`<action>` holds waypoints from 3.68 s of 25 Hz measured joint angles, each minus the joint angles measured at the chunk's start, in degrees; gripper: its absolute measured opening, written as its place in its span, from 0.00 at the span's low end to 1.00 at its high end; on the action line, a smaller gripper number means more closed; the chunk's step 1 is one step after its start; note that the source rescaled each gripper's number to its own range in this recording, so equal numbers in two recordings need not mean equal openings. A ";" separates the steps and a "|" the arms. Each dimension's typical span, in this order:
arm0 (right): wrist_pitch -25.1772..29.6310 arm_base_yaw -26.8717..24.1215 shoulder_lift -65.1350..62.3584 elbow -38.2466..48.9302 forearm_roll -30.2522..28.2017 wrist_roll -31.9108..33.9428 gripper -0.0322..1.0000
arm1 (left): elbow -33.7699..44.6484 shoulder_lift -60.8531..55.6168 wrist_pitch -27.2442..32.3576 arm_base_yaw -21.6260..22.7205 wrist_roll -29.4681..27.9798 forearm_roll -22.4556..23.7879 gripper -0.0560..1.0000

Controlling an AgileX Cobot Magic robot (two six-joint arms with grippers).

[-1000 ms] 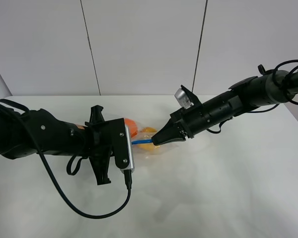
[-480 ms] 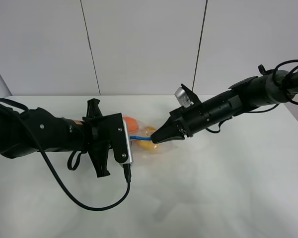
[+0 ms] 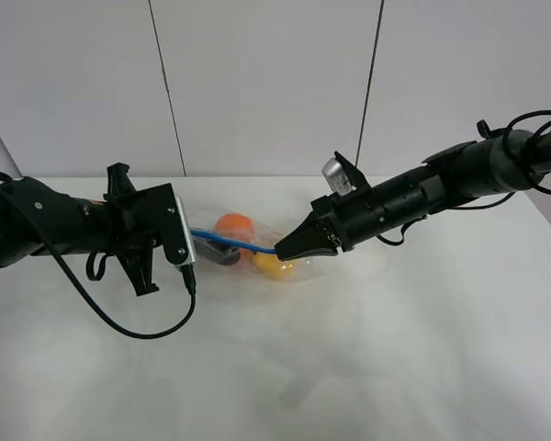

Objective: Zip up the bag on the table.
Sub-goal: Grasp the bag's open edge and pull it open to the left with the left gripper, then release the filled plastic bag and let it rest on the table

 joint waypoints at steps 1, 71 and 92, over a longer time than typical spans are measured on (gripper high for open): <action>0.00 0.00 0.00 0.00 0.01 0.00 0.03 | 0.00 0.00 -0.37 0.96 0.39 0.00 0.05; 0.26 -0.16 0.00 0.00 -2.33 0.13 0.03 | -26.49 0.19 42.64 23.70 -60.42 9.90 1.00; 0.50 -0.16 0.00 0.00 -2.38 0.15 0.03 | -38.41 2.04 76.49 24.83 -98.09 40.68 1.00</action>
